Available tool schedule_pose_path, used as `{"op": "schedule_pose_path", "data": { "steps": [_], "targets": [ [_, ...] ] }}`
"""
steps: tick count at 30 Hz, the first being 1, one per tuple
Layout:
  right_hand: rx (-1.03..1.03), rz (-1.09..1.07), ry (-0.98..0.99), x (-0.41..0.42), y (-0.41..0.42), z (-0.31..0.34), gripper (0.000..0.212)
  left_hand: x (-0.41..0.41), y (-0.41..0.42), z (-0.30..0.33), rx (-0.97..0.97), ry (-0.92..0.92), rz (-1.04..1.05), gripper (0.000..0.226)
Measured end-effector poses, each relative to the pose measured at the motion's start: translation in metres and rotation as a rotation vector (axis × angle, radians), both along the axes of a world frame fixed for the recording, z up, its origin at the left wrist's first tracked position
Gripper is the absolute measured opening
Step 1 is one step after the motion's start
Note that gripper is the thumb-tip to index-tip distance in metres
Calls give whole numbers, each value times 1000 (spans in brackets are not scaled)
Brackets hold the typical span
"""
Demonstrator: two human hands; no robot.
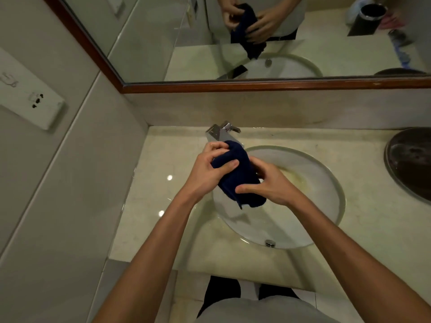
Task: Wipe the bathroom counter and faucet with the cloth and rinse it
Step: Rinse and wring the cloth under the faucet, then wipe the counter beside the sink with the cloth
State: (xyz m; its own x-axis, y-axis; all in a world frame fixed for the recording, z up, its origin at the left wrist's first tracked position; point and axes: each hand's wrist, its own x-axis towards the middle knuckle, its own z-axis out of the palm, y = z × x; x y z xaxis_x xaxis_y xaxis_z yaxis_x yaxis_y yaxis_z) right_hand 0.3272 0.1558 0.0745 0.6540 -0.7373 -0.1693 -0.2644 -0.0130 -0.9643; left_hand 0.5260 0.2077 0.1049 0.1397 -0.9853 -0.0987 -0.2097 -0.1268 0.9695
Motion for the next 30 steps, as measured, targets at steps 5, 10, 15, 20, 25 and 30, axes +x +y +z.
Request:
{"op": "schedule_pose_path", "data": {
  "steps": [5, 10, 15, 20, 25, 30],
  "targets": [
    [13, -7, 27, 42, 1, 3, 34, 53, 5, 7, -21, -51, -86, 21],
    [102, 25, 24, 69, 0, 2, 28, 89, 7, 10, -62, -5, -35, 16],
    [168, 169, 229, 88, -12, -22, 39, 119, 14, -22, 10, -7, 160, 18],
    [181, 117, 313, 129, -18, -36, 30, 161, 28, -76, 176, 12, 481, 14],
    [131, -74, 290, 195, -32, -36, 26, 203, 12, -80, 167, -84, 698, 11],
    [-20, -209, 306, 268, -93, -29, 37, 249, -58, -79, 95, -256, 872, 25]
  ]
}}
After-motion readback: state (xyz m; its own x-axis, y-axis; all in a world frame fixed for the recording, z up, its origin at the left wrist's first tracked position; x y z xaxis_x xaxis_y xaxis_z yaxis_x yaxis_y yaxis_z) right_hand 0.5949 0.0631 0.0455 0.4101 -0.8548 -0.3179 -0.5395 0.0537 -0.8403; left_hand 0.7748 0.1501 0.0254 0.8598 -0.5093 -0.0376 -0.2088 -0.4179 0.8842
